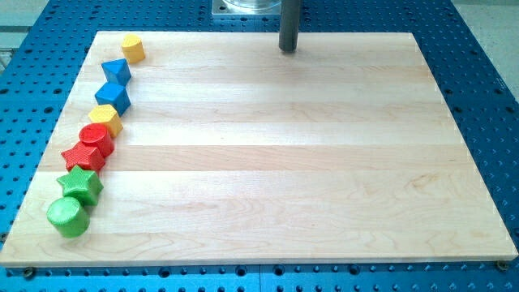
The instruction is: Move the yellow heart to the top right side of the board
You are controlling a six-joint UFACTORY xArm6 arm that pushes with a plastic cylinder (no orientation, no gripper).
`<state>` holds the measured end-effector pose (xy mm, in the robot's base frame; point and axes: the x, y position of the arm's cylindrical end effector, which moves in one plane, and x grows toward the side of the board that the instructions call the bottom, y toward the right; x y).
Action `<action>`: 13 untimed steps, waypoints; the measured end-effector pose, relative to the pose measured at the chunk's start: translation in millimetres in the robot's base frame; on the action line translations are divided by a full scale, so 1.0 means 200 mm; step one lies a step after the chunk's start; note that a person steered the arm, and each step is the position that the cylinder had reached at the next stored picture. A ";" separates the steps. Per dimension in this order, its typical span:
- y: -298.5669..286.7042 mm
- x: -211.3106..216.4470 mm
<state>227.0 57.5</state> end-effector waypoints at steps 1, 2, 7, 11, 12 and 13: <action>0.00 0.00; -0.02 0.00; -0.91 -0.17; -1.50 -0.16; -1.51 -0.10; -1.42 -0.01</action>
<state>224.6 -227.3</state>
